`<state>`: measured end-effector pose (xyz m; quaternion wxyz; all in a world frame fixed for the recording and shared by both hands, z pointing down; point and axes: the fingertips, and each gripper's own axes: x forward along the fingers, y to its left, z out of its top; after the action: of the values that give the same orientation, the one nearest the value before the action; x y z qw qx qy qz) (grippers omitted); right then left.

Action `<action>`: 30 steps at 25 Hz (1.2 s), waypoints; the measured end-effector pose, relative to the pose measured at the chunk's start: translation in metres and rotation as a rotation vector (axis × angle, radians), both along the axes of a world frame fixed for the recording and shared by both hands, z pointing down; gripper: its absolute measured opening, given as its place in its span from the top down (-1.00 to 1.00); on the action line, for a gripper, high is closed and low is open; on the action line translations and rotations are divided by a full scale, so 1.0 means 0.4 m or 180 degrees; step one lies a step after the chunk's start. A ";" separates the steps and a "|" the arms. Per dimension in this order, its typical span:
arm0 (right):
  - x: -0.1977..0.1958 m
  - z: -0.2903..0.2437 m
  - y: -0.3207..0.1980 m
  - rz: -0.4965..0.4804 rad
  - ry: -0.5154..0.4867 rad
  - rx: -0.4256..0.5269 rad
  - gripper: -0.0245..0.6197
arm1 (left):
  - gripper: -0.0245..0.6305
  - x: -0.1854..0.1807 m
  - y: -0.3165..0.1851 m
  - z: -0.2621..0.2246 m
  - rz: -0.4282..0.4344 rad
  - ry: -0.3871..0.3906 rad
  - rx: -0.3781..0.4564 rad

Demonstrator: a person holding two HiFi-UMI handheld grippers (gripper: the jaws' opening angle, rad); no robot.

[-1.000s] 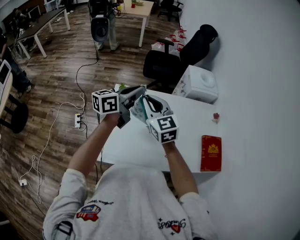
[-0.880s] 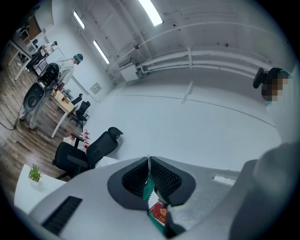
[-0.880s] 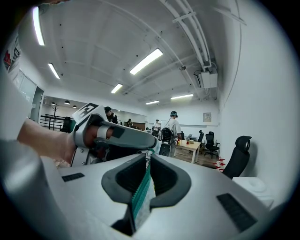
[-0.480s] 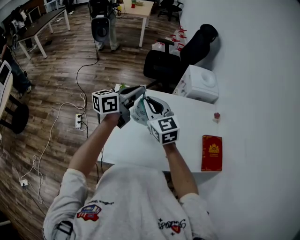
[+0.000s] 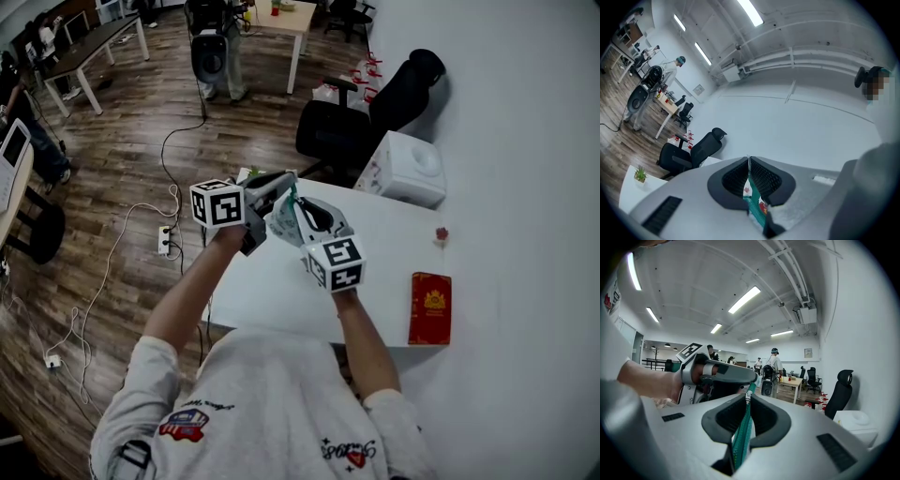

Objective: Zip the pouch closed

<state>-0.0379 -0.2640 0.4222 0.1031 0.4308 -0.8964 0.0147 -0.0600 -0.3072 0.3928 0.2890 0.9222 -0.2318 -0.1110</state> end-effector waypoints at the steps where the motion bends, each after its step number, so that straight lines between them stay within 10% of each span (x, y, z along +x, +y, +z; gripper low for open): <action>1: 0.001 0.002 0.000 -0.0003 0.0000 -0.0004 0.81 | 0.88 0.001 -0.001 0.001 -0.0001 -0.0009 0.0000; 30: -0.015 0.037 0.022 -0.0160 -0.0049 -0.0065 0.81 | 0.88 -0.050 -0.014 0.020 -0.0191 -0.0007 0.0025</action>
<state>-0.0440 -0.2554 0.4369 0.1010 0.4069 -0.9075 0.0247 -0.0799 -0.3129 0.4008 0.2815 0.9161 -0.2593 -0.1196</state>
